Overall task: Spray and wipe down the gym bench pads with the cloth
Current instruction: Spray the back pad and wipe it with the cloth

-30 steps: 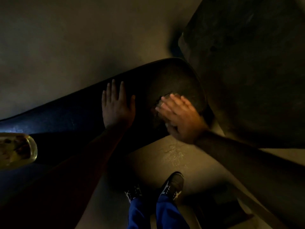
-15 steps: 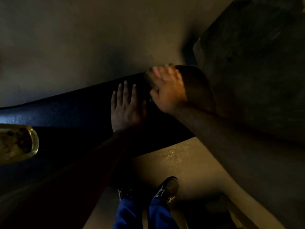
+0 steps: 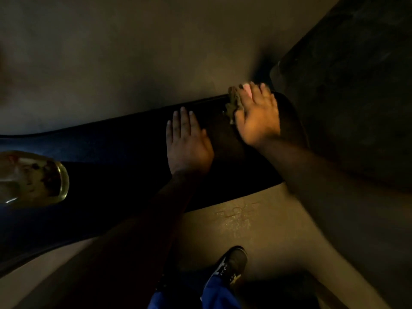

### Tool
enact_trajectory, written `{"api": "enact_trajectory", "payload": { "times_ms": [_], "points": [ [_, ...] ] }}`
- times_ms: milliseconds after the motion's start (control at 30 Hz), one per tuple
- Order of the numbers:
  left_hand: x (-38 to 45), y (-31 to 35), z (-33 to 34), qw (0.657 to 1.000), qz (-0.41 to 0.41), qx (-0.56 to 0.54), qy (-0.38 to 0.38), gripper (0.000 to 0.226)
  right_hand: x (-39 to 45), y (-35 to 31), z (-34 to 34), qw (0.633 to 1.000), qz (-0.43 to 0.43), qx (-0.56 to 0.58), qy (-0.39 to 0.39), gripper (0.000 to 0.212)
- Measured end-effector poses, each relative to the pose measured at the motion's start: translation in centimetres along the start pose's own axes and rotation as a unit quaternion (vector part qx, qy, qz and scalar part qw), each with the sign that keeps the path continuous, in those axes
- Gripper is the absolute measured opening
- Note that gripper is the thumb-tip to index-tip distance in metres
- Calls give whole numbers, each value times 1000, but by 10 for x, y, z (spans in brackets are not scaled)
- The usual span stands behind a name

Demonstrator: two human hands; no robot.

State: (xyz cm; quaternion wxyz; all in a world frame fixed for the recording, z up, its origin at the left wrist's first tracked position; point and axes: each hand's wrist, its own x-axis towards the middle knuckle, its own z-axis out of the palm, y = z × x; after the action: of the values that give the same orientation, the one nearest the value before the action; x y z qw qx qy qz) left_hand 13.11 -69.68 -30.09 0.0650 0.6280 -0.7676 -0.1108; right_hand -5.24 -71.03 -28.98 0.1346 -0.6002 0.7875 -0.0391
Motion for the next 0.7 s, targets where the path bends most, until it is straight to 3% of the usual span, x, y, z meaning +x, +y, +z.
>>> {"api": "enact_trajectory", "payload": {
  "times_ms": [33, 67, 167, 200, 233, 333, 367, 467, 533, 567, 667, 700],
  "points": [
    [0, 0, -2, 1000, 2, -6, -2, 62, -11, -16, 6, 999, 38, 2, 10, 74],
    [0, -1, -3, 1000, 3, -17, 2, 63, -27, -31, 11, 1000, 19, 11, 9, 74],
    [-2, -6, -11, 998, 21, -63, 4, 62, -67, -24, 15, 986, -161, 23, -43, 68],
    [-6, -10, -16, 997, 31, -74, -3, 60, -68, -9, 10, 984, -174, 18, -42, 68],
    [-12, -15, -20, 996, 46, -78, -5, 58, -66, 2, 5, 990, -141, 13, -28, 69],
    [-34, -41, -35, 995, 79, -42, 40, 55, -81, -13, 11, 996, 88, 10, 8, 72],
    [-39, -50, -39, 994, 85, -32, 56, 55, -97, -31, 18, 996, 92, 13, 14, 73],
    [-39, -75, -43, 994, 81, -16, 71, 60, -155, -51, 33, 990, -132, 36, -33, 74],
    [-39, -87, -37, 996, 90, -17, 11, 68, -160, -23, 32, 973, -229, 6, -36, 72],
    [-41, -91, -33, 995, 102, -13, -20, 70, -156, -14, 33, 981, -193, 2, -16, 72],
    [-41, -96, -28, 992, 116, -15, -45, 71, -153, -42, 38, 994, 69, 56, 68, 73],
    [-39, -97, -31, 992, 117, -29, -49, 71, -162, -67, 45, 993, 67, 61, 76, 74]
  ]
}}
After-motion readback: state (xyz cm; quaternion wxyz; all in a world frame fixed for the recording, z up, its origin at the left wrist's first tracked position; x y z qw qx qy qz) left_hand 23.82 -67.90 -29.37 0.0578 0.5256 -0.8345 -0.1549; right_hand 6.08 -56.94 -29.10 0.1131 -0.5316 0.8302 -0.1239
